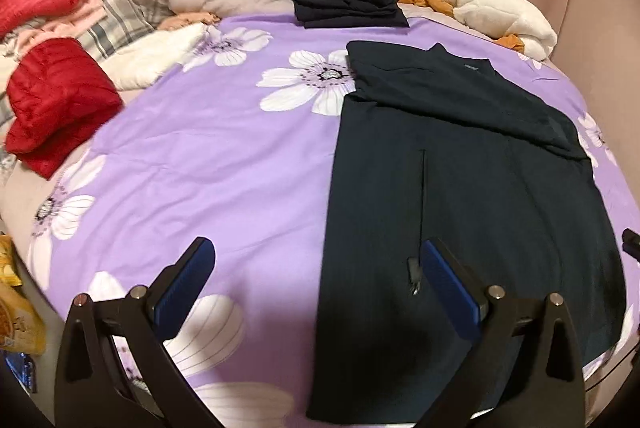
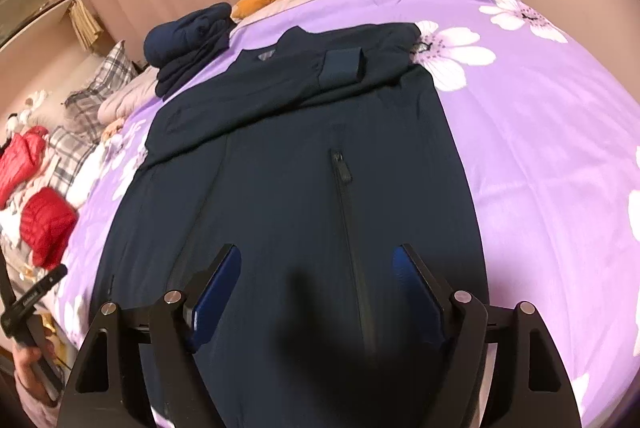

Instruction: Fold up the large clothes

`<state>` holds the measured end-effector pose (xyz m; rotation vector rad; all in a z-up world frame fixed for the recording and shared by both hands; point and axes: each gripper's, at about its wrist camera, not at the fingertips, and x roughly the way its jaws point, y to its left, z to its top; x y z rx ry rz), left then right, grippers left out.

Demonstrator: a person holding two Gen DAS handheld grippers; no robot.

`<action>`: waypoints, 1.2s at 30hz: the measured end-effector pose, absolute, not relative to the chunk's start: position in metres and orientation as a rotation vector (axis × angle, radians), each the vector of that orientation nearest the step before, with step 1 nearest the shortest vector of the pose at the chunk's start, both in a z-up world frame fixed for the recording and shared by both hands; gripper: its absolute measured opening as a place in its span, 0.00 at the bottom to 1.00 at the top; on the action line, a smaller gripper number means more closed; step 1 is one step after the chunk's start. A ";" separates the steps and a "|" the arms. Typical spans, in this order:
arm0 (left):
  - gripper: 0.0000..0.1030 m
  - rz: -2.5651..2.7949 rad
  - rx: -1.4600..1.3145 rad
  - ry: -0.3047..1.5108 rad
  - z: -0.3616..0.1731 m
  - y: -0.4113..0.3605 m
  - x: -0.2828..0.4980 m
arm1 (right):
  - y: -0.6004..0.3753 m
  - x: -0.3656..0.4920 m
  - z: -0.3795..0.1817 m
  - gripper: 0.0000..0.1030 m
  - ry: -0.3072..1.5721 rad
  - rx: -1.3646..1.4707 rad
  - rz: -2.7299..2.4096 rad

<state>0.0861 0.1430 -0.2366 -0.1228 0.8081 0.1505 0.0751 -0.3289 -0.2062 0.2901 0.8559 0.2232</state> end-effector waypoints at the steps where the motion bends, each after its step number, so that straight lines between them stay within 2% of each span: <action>1: 0.99 0.152 -0.123 0.807 -0.238 0.142 0.083 | -0.330 0.071 -0.207 0.77 0.853 0.288 0.221; 10: 0.99 0.128 -0.178 0.846 -0.260 0.147 0.070 | -0.353 0.048 -0.220 0.77 0.838 0.316 0.130; 23: 0.99 -0.237 -0.669 0.879 -0.301 0.177 0.067 | -0.392 0.023 -0.255 0.77 0.889 0.476 0.102; 26: 0.99 -0.248 -0.694 0.882 -0.309 0.174 0.069 | -0.382 0.024 -0.255 0.83 0.882 0.424 0.126; 36: 1.00 -0.400 -0.669 0.923 -0.307 0.158 0.079 | -0.369 0.042 -0.261 0.83 0.892 0.484 0.354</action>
